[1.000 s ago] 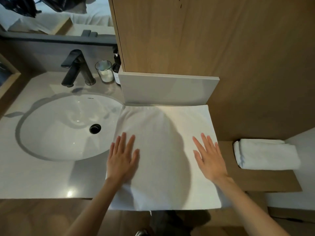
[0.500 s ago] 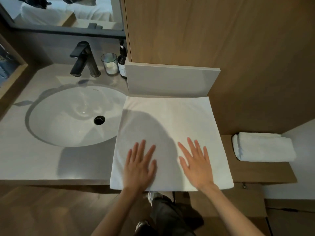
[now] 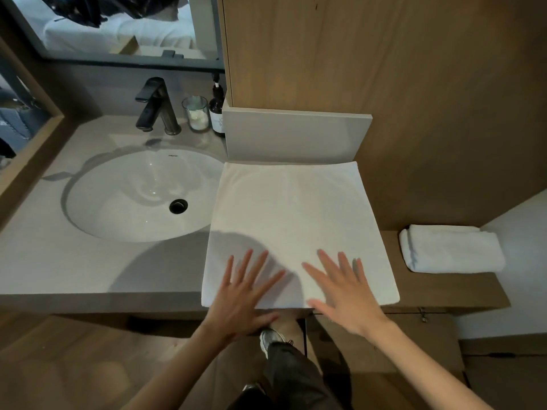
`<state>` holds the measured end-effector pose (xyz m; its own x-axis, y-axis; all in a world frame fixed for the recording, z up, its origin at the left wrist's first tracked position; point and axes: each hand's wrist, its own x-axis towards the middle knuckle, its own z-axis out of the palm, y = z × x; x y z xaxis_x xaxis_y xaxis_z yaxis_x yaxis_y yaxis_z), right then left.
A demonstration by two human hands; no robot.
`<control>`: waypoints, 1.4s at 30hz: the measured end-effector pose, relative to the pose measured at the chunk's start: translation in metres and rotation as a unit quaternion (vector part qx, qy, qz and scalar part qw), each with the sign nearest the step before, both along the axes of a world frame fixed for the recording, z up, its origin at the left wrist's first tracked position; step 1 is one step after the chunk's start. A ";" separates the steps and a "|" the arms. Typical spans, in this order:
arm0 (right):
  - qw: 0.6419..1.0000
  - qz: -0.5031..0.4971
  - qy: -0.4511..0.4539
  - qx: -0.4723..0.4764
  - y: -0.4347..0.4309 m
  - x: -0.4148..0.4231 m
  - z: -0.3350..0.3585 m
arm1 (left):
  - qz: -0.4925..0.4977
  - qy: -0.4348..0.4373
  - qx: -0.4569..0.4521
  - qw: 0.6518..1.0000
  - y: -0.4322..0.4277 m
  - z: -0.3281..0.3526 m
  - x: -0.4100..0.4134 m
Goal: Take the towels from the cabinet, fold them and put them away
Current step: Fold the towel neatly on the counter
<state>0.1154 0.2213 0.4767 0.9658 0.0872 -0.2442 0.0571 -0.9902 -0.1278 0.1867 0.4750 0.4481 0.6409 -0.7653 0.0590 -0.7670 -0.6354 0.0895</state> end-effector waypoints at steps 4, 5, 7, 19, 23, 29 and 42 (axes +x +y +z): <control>0.996 0.006 0.005 -0.089 0.002 -0.011 -0.027 | -0.008 -0.025 0.112 0.993 0.004 -0.016 0.002; 0.994 -0.002 -0.026 -0.108 0.001 -0.011 -0.029 | -0.010 -0.035 0.114 0.993 0.006 -0.014 0.004; 0.990 0.005 -0.067 -0.121 -0.003 -0.011 -0.029 | -0.028 -0.053 0.116 0.991 0.009 -0.009 0.007; 0.998 -0.026 -0.028 -0.040 -0.048 -0.052 0.010 | -0.046 -0.033 0.029 0.998 0.065 0.010 0.011; 0.979 -0.129 -0.132 0.089 -0.055 -0.057 0.017 | -0.016 0.106 -0.054 0.993 0.092 0.028 0.026; 0.825 -0.350 -0.268 0.354 -0.043 -0.044 0.040 | 0.176 0.227 -0.328 0.900 0.094 0.077 0.040; 0.700 -0.441 -0.343 0.446 -0.046 0.014 0.049 | 0.356 0.245 -0.487 0.759 0.056 0.086 0.089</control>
<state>0.1291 0.1758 0.5262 0.6040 -0.7935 0.0744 -0.1753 -0.2234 -0.9588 0.2761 0.5307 0.5341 0.9992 0.0402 -0.0045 0.0173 -0.3225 0.9464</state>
